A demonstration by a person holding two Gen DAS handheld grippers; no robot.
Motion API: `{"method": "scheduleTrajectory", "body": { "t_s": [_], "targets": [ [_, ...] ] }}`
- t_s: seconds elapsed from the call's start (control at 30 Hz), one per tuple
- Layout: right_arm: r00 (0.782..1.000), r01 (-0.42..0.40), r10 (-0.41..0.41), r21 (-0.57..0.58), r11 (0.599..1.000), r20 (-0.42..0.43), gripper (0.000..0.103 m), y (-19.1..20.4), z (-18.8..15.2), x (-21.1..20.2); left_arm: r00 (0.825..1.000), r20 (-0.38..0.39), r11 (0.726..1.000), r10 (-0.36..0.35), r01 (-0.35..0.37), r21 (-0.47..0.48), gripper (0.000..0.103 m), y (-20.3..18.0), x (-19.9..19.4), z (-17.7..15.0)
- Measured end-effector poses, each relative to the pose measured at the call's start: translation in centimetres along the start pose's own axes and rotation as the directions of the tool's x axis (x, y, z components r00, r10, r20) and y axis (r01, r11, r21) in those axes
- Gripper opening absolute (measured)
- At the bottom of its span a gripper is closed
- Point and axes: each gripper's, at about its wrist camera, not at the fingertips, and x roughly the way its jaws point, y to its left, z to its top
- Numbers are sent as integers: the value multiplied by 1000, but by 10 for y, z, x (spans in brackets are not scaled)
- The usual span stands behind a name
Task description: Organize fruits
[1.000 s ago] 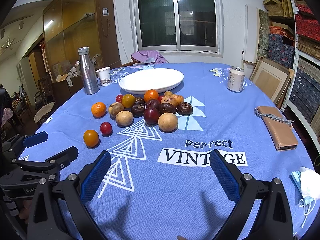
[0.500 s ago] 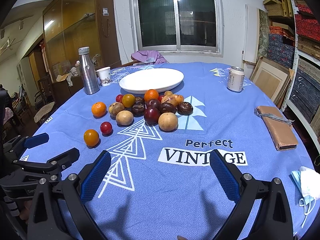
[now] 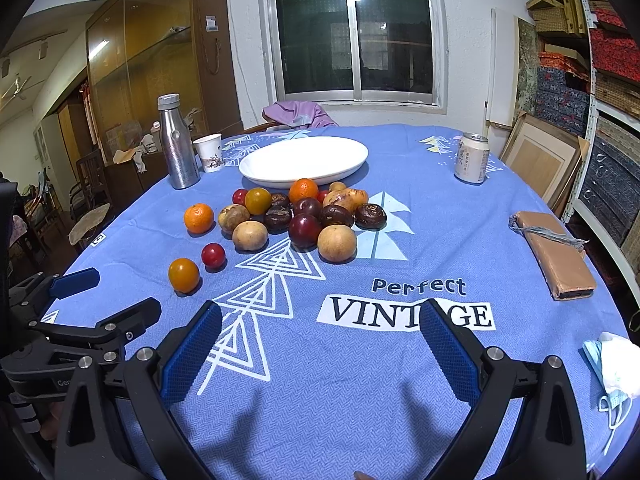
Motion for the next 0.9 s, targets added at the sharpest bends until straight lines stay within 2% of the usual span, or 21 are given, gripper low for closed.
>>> {"method": "scheduleTrajectory", "body": {
  "t_s": [0.9],
  "targets": [
    [1000,-1,1,1,1000,-1,100,2,0,1,1000,-3,1000,1,-1,-1,99,0,1,-1]
  ]
}}
